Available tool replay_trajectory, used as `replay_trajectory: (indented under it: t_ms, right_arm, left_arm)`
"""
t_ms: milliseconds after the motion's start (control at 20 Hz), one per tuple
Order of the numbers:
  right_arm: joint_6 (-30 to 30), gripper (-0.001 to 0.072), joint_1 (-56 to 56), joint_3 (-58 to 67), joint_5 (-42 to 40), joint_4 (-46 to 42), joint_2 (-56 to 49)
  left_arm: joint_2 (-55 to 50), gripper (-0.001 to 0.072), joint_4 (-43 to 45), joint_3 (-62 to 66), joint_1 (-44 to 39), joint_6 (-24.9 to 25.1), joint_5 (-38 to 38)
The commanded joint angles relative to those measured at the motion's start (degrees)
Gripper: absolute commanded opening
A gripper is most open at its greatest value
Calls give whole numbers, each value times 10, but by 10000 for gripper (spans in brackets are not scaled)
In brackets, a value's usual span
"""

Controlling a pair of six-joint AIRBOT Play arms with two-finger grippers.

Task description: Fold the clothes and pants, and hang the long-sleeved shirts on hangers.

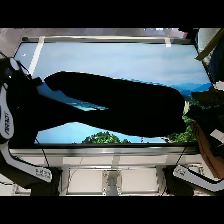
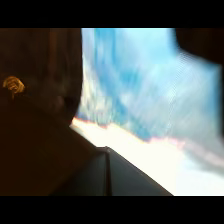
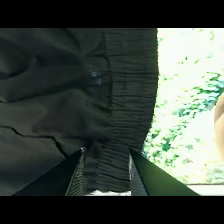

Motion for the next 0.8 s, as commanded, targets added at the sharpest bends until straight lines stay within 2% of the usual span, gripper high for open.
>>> replay_trajectory:
  t_ms: [0, 150, 250, 300, 400, 500, 550, 600, 650, 750]
  right_arm:
    - [0, 302, 0, 2, 24, -18, 22]
    - [0, 304, 0, 2, 23, -43, 58]
    - [-3, 305, 0, 2, 24, -43, 76]
    - [-6, 306, 0, 2, 28, -43, 81]
    - [-7, 335, 0, 2, 42, -41, 83]
    - [-7, 336, 0, 2, 64, -39, 82]
    - [-7, 357, 0, 2, 76, -38, 82]
    - [-10, 409, 0, 1, 92, -38, 82]
    - [-15, 506, 0, -3, 100, -38, 82]
    - [-15, 532, 0, -39, 77, -28, 79]
  left_arm:
    - [107, 6, 27, 16, 0, 15, 67]
    - [196, 6, 64, -8, 0, 32, 66]
    - [262, 5, 87, -91, 4, 35, 42]
    - [302, 5, 91, -164, 4, 52, 34]
    - [388, 6, 107, -342, 14, 52, 51]
    - [464, 5, 115, -517, 40, 49, 113]
    - [490, 6, 124, -583, 59, 34, 150]
    - [509, 6, 131, -633, 82, 15, 185]
    - [519, 6, 132, -660, 107, 0, 209]
    - [519, 6, 132, -665, 145, -5, 228]
